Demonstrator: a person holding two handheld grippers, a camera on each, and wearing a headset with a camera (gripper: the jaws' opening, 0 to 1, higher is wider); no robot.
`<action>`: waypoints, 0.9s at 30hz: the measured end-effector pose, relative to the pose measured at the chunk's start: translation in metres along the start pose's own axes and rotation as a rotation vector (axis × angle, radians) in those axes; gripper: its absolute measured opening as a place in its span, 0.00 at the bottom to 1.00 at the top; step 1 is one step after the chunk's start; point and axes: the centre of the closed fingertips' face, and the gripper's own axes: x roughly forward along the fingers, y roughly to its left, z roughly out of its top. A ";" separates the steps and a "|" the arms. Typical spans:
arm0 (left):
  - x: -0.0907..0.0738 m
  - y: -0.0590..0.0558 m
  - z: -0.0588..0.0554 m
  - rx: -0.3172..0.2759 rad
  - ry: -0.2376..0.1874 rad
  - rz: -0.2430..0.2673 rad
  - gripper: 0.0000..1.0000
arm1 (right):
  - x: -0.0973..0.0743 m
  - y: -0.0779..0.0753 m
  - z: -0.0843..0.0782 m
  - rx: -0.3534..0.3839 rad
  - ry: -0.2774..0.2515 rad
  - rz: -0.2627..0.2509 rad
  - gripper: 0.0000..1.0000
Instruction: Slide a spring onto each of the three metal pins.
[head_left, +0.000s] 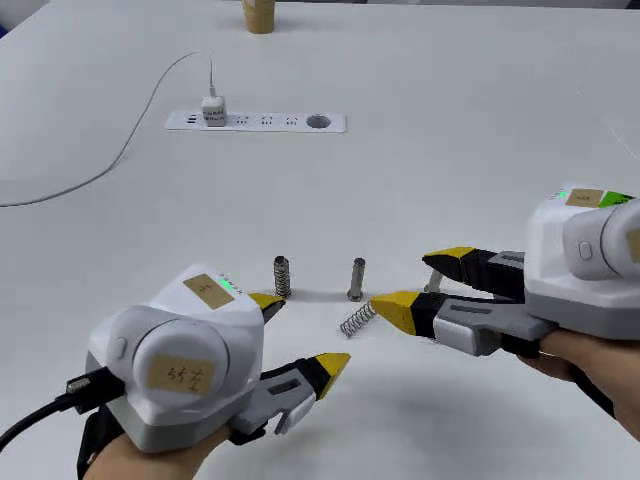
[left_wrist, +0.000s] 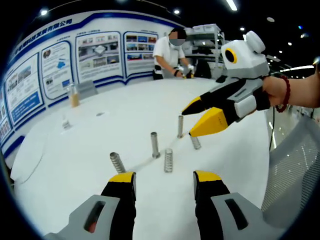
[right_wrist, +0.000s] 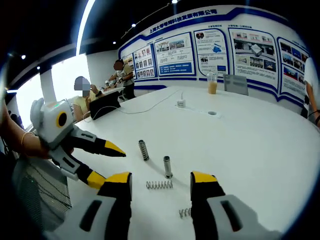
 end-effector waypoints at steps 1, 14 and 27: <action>0.002 0.000 0.000 -0.005 0.001 0.000 0.46 | -0.001 0.000 -0.002 -0.002 0.004 0.000 0.48; 0.030 0.000 -0.002 -0.020 0.041 -0.025 0.33 | -0.012 -0.009 -0.017 0.014 0.018 -0.022 0.46; 0.053 -0.005 -0.009 -0.020 0.084 -0.054 0.24 | -0.014 -0.013 -0.025 0.061 0.012 -0.038 0.45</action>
